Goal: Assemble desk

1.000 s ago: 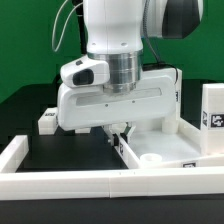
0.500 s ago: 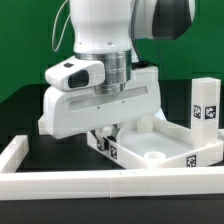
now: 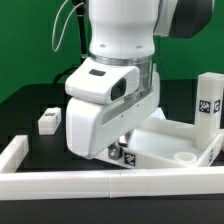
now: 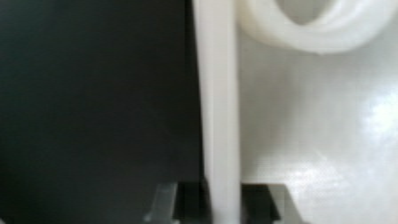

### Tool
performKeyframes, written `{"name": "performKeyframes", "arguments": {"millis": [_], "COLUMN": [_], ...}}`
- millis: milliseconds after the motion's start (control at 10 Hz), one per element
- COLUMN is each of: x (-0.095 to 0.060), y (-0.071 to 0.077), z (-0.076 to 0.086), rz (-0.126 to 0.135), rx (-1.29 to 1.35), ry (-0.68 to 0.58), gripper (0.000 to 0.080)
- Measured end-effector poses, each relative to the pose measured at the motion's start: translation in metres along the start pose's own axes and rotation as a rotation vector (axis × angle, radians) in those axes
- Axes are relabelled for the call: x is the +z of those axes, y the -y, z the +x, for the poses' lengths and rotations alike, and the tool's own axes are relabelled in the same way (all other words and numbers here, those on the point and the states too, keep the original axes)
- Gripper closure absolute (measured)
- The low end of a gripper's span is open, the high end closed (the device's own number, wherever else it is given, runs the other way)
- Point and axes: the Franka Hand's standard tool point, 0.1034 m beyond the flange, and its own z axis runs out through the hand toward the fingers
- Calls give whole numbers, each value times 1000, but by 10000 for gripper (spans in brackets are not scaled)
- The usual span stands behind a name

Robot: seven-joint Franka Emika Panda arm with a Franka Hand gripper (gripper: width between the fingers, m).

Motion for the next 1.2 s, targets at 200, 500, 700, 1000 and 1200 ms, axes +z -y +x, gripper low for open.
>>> {"name": "performKeyframes", "arguments": {"millis": [200, 500, 700, 1000, 1200], "x": [1, -25, -33, -26, -25], "y": [-2, -26, -47, -45, -45], "z": [-6, 22, 34, 36, 35], "rz": [-3, -141, -188, -169, -167], "rx": [-132, -411, -503, -532, -530], "ry": [15, -26, -52, -47, -46], "gripper": [741, 741, 741, 741, 741]}}
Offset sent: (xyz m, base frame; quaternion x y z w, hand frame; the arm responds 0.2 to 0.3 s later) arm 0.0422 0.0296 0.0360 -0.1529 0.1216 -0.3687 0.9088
